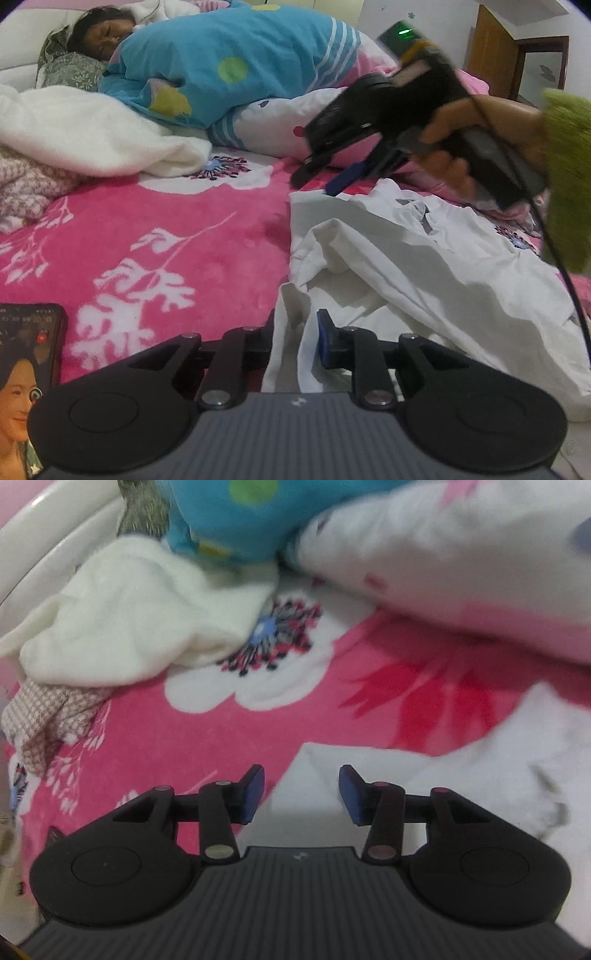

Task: Fold clothes
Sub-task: 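Grasp the shirt edge with the left gripper while the right gripper smooths the shirt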

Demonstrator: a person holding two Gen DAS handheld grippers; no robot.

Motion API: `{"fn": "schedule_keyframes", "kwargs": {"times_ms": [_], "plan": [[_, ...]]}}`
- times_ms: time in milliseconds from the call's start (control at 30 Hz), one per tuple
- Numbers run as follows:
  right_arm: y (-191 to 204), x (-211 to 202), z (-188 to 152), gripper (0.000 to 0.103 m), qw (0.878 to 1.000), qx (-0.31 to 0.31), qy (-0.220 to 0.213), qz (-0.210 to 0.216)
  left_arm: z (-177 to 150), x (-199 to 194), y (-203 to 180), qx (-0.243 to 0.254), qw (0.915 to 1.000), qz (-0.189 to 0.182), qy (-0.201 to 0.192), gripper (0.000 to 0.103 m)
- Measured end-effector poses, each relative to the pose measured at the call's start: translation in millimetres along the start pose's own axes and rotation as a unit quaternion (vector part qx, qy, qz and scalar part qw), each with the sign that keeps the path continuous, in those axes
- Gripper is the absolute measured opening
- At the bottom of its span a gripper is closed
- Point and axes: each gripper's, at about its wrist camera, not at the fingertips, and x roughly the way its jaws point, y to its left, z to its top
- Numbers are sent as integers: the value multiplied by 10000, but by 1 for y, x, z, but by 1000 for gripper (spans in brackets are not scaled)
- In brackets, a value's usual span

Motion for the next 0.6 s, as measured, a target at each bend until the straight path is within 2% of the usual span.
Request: {"fn": "schedule_keyframes", "kwargs": {"times_ms": [33,100,233,333,433,467,533,600], "plan": [[2,8,3,33,10000,-32,72,16,0,0,1,-20,10000,-13,4,21],[7,23,10,0,9997,-97,216,48,-1,0,2,-61,10000,-45,0,21],[16,54,23,0,9984,-227,503,113,-2,0,3,-120,9999,-89,3,21],[19,54,23,3,9995,-247,205,-28,-3,-1,6,-199,9997,-149,8,21],[13,22,22,12,9995,114,-255,-117,-2,-1,12,-365,9990,-270,25,22],[13,4,20,19,9989,172,-429,-118,-2,-1,14,-426,9986,-312,29,22],[17,-38,11,28,9973,71,-719,-155,-2,-1,17,-503,9981,-362,27,23],[29,-70,-10,33,9971,-204,-715,-183,-2,-1,18,-551,9977,-386,20,24]]}}
